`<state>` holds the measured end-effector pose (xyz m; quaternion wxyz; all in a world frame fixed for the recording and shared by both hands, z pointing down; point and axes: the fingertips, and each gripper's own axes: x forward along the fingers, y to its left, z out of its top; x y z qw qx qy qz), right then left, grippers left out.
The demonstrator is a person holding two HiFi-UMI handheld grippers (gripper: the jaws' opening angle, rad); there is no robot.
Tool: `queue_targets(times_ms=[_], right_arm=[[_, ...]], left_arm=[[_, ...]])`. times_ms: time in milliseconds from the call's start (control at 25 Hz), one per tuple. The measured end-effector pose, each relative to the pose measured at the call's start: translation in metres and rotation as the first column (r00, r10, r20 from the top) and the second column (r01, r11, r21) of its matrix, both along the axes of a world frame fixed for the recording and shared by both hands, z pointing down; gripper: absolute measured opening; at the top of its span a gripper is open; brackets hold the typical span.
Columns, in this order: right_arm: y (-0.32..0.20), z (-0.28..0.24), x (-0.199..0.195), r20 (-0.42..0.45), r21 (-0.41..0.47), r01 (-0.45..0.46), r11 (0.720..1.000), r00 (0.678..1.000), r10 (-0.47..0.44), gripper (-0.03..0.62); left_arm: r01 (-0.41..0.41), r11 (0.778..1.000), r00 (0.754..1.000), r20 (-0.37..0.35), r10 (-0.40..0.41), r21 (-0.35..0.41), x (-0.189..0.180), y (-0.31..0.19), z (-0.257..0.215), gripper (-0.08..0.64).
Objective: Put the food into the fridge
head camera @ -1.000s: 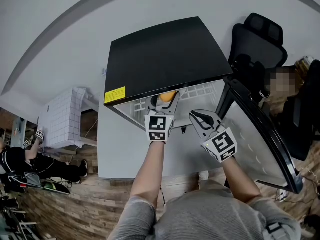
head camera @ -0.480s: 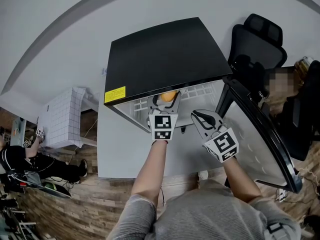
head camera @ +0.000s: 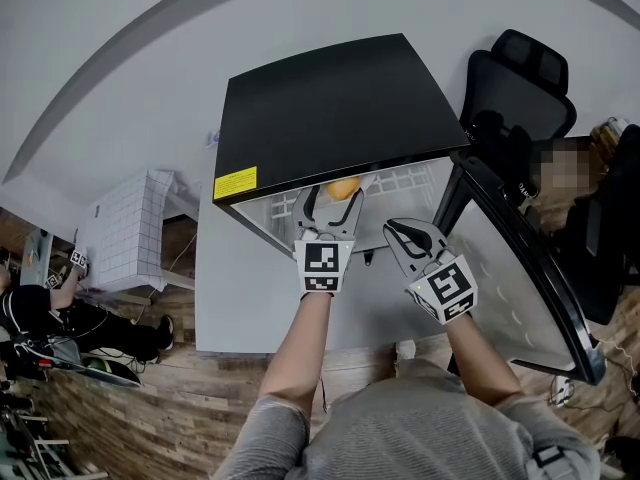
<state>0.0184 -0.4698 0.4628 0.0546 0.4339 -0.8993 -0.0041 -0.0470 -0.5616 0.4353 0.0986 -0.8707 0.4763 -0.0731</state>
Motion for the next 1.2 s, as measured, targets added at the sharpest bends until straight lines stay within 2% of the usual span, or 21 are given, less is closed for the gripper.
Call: queue_targets(times_ms=[520, 880, 1040, 1200], right_arm=[[0.011, 0.000, -0.004, -0.008, 0.000, -0.012, 1.000, 1.000, 0.012, 0.014], [0.026, -0.005, -0.007, -0.007, 0.011, -0.022, 1.000, 1.000, 0.022, 0.014], [0.034, -0.008, -0.009, 0.005, 0.016, -0.025, 1.000, 1.000, 0.025, 0.014], [0.042, -0.011, -0.012, 0.009, 0.022, -0.032, 0.999, 0.999, 0.031, 0.014]], left_arm=[[0.016, 1.000, 1.000, -0.007, -0.016, -0.015, -0.015, 0.028, 0.001, 0.311], [-0.016, 1.000, 0.999, -0.030, 0.016, -0.008, -0.018, 0.063, 0.000, 0.306], [-0.037, 0.999, 0.998, -0.049, 0.036, -0.013, -0.020, 0.081, -0.002, 0.215], [-0.051, 0.999, 0.996, -0.067, 0.051, -0.004, -0.025, 0.098, -0.008, 0.021]])
